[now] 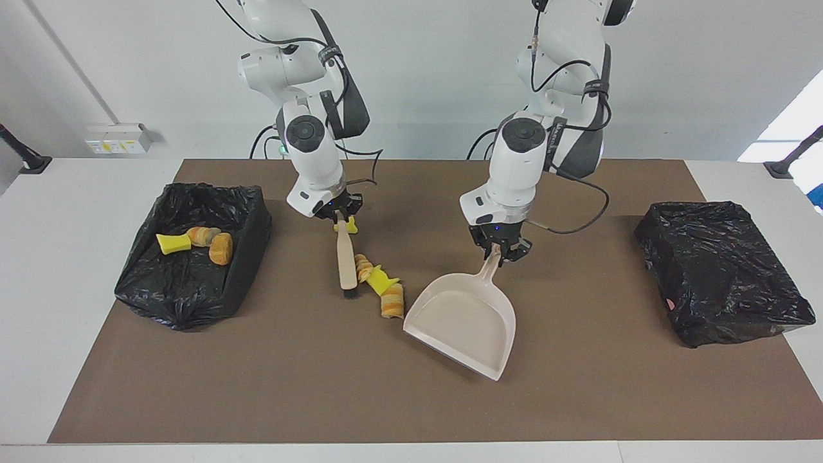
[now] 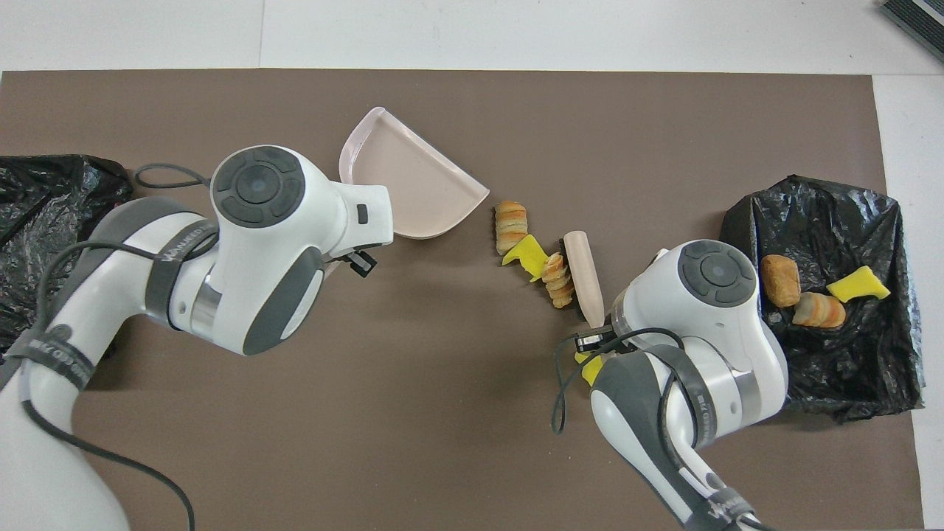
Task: Sweep and dump trash in bin
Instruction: 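Drag the dustpan toward the left bin while the right gripper lifts the brush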
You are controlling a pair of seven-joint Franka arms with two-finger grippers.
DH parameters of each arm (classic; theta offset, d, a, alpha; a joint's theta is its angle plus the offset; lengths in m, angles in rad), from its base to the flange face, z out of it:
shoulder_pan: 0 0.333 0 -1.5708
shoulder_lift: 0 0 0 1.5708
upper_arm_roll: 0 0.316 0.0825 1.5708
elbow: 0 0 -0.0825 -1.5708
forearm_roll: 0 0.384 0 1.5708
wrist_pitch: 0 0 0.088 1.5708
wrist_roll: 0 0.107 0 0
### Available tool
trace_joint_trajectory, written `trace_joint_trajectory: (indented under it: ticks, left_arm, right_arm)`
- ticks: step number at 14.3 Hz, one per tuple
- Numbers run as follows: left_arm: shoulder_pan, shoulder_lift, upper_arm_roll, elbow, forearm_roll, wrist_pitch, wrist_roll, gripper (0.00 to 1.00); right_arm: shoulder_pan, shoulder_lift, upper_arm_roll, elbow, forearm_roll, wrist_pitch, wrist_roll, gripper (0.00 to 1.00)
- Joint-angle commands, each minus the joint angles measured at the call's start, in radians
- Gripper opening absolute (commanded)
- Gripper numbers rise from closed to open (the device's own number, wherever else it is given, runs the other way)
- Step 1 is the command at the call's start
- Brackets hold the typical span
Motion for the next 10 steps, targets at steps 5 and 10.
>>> trace_joint_trajectory:
  ticks: [5, 10]
  left_arm:
    - [0.137, -0.214, -0.006, -0.161, 0.016, -0.18, 0.573, 0.0]
    - [0.18, -0.293, -0.006, -0.307, 0.009, -0.117, 0.825, 0.0]
  right_arm:
    - [-0.054, -0.096, -0.006, 0.023, 0.011, -0.222, 0.071, 0.0]
    - [0.051, -0.23, 0.002, -0.126, 0.011, -0.253, 0.492, 0.0]
